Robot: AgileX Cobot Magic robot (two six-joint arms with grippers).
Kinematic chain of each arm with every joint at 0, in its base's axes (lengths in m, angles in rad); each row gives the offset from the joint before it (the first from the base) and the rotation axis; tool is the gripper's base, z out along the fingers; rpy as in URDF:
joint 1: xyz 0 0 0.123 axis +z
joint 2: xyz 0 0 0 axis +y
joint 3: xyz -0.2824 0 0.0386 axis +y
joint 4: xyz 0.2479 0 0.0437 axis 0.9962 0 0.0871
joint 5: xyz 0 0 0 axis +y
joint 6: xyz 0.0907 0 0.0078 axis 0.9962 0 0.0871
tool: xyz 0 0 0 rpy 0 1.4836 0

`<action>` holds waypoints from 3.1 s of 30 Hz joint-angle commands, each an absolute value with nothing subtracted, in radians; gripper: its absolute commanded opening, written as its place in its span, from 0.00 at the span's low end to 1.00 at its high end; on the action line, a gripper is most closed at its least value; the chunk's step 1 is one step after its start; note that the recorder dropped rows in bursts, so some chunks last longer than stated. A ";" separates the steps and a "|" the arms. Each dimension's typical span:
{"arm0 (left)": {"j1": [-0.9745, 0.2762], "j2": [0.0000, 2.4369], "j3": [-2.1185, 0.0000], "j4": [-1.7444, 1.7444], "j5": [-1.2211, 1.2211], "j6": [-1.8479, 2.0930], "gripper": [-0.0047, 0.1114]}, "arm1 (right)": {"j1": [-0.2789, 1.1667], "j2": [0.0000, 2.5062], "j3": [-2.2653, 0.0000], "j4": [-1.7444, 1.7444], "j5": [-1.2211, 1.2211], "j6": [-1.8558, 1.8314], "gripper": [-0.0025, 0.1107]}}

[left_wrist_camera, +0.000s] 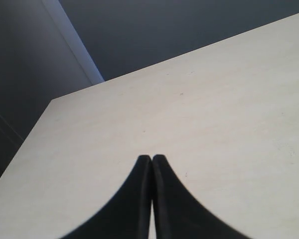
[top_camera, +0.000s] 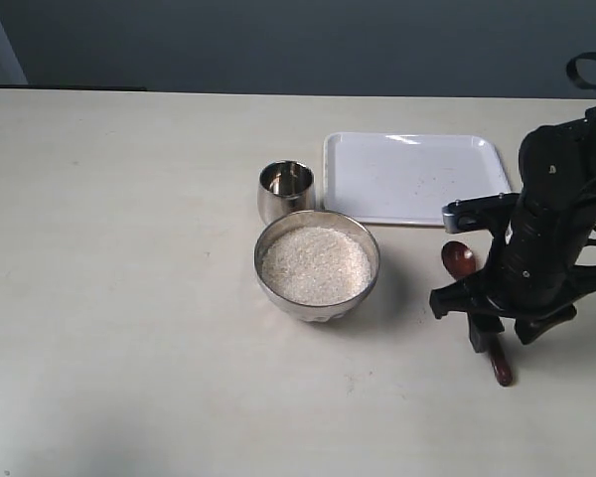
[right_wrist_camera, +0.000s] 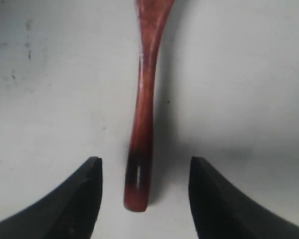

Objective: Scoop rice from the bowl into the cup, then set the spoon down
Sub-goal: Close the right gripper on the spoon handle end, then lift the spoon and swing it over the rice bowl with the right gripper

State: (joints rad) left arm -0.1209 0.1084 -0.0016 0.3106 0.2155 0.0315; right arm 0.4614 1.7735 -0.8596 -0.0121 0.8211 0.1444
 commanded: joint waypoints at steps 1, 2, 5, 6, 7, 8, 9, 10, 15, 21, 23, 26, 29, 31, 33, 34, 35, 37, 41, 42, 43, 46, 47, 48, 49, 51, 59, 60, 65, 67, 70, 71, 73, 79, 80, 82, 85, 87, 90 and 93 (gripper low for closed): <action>-0.132 0.106 0.000 0.305 0.209 0.029 0.04 | 0.462 1.805 -0.862 -0.012 0.796 0.145 0.47; -0.132 0.106 0.000 0.305 0.209 0.029 0.04 | 0.462 1.810 -0.862 -0.012 0.794 0.145 0.47; -0.132 0.106 0.000 0.305 0.209 0.029 0.04 | 0.462 1.828 -0.862 -0.012 0.782 0.145 0.42; -0.132 0.106 0.000 0.305 0.209 0.029 0.04 | 0.462 1.831 -0.862 -0.012 0.779 0.145 0.38; -0.132 0.106 0.000 0.305 0.209 0.029 0.04 | 0.462 1.832 -0.862 -0.012 0.779 0.145 0.33; -0.132 0.106 0.000 0.305 0.209 0.029 0.04 | 0.462 1.832 -0.862 -0.012 0.777 0.145 0.29; -0.132 0.106 0.000 0.305 0.209 0.029 0.04 | 0.462 1.832 -0.862 -0.012 0.775 0.145 0.23; -0.132 0.106 0.000 0.305 0.209 0.029 0.04 | 0.462 1.832 -0.862 -0.012 0.772 0.145 0.20; -0.132 0.106 0.000 0.305 0.209 0.029 0.04 | 0.462 1.832 -0.862 -0.015 0.758 0.131 0.02; -0.132 0.106 0.000 0.305 0.209 0.029 0.04 | 0.462 1.824 -0.862 -0.048 0.812 0.126 0.01; -0.132 0.106 0.000 0.305 0.209 0.029 0.04 | 0.462 1.806 -0.862 -0.076 0.860 0.126 0.01; -0.132 0.106 0.000 0.305 0.209 0.029 0.04 | 0.462 1.763 -0.862 -0.112 0.909 0.126 0.01; -0.132 0.106 0.000 0.305 0.209 0.029 0.04 | 0.468 1.708 -0.866 -0.130 0.943 0.124 0.01; -0.132 0.106 0.000 0.305 0.209 0.029 0.04 | 0.490 1.672 -0.884 -0.168 0.981 0.104 0.01; -0.132 0.106 0.000 0.305 0.209 0.029 0.04 | 0.525 1.644 -0.908 -0.219 1.035 0.078 0.01; -0.132 0.106 0.000 0.305 0.209 0.029 0.04 | 0.550 1.632 -0.930 -0.246 1.064 0.062 0.01; -0.132 0.106 0.000 0.305 0.209 0.029 0.04 | 0.571 1.624 -0.945 -0.262 1.079 0.026 0.01; -0.132 0.106 0.000 0.305 0.209 0.029 0.04 | 0.635 1.610 -0.988 -0.286 1.106 -0.062 0.01; -0.132 0.106 0.000 0.305 0.209 0.029 0.04 | 0.745 1.609 -1.069 -0.396 1.161 -0.132 0.01; -0.132 0.106 0.000 0.305 0.209 0.029 0.04 | 0.773 1.612 -1.089 -0.434 1.185 -0.132 0.01; -0.132 0.106 0.000 0.305 0.209 0.029 0.04 | 0.798 1.614 -1.108 -0.470 1.213 -0.132 0.01; -0.132 0.106 0.000 0.305 0.209 0.029 0.04 | 0.855 1.628 -1.154 -0.570 1.221 -0.129 0.01; -0.132 0.106 0.000 0.305 0.209 0.029 0.04 | 0.872 1.633 -1.165 -0.596 1.221 -0.129 0.01; -0.132 0.106 0.000 0.305 0.209 0.029 0.04 | 0.885 1.642 -1.176 -0.628 1.221 -0.126 0.01; -0.132 0.106 0.000 0.305 0.207 0.029 0.04 | 0.898 1.650 -1.185 -0.658 1.221 -0.102 0.01; -0.132 0.106 0.000 0.307 0.207 0.029 0.04 | 0.914 1.670 -1.191 -0.706 1.221 -0.037 0.01; -0.132 0.106 0.000 0.307 0.207 0.029 0.04 | 0.925 1.796 -1.191 -0.766 1.221 0.027 0.01; -0.132 0.106 0.000 0.307 0.207 0.029 0.04 | 0.929 1.807 -1.191 -0.790 1.221 0.029 0.01; -0.132 0.106 0.000 0.307 0.207 0.029 0.04 | 0.985 1.843 -1.191 -0.885 1.221 0.074 0.01; -0.132 0.106 0.000 0.307 0.207 0.029 0.04 | 1.016 1.853 -1.191 -0.901 1.221 0.084 0.01; -0.132 0.106 0.000 0.307 0.207 0.029 0.04 | 1.056 1.863 -1.191 -0.920 1.221 0.085 0.01; -0.132 0.106 0.000 0.307 0.207 0.029 0.04 | 1.067 1.863 -1.191 -0.924 1.221 0.085 0.01; -0.132 0.106 0.000 0.307 0.207 0.029 0.04 | 1.096 1.857 -1.191 -0.940 1.221 0.085 0.01; -0.132 0.106 0.000 0.307 0.208 0.029 0.04 | 1.176 1.802 -1.191 -0.878 1.221 0.121 0.01; -0.132 0.106 0.000 0.307 0.208 0.029 0.04 | 1.176 1.800 -1.189 -0.866 1.221 0.121 0.01; -0.132 0.106 0.000 0.307 0.208 0.029 0.04 | 1.176 1.800 -1.149 -0.892 1.221 0.121 0.01; -0.132 0.106 0.000 0.307 0.208 0.029 0.04 | 1.176 1.800 -1.064 -0.925 1.221 0.121 0.01; -0.132 0.106 0.000 0.307 0.208 0.029 0.04 | 1.176 1.800 -1.000 -0.982 1.221 0.121 0.01; -0.132 0.106 0.000 0.307 0.208 0.029 0.04 | 1.176 1.800 -0.949 -1.025 1.221 0.113 0.01; -0.132 0.106 0.000 0.307 0.208 0.029 0.04 | 1.176 1.800 -0.952 -1.088 1.221 0.113 0.01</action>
State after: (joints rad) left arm -0.1209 0.1084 -0.0016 0.3106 0.2138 0.0315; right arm 1.1749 1.8094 -0.9527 -1.0229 1.2198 0.1134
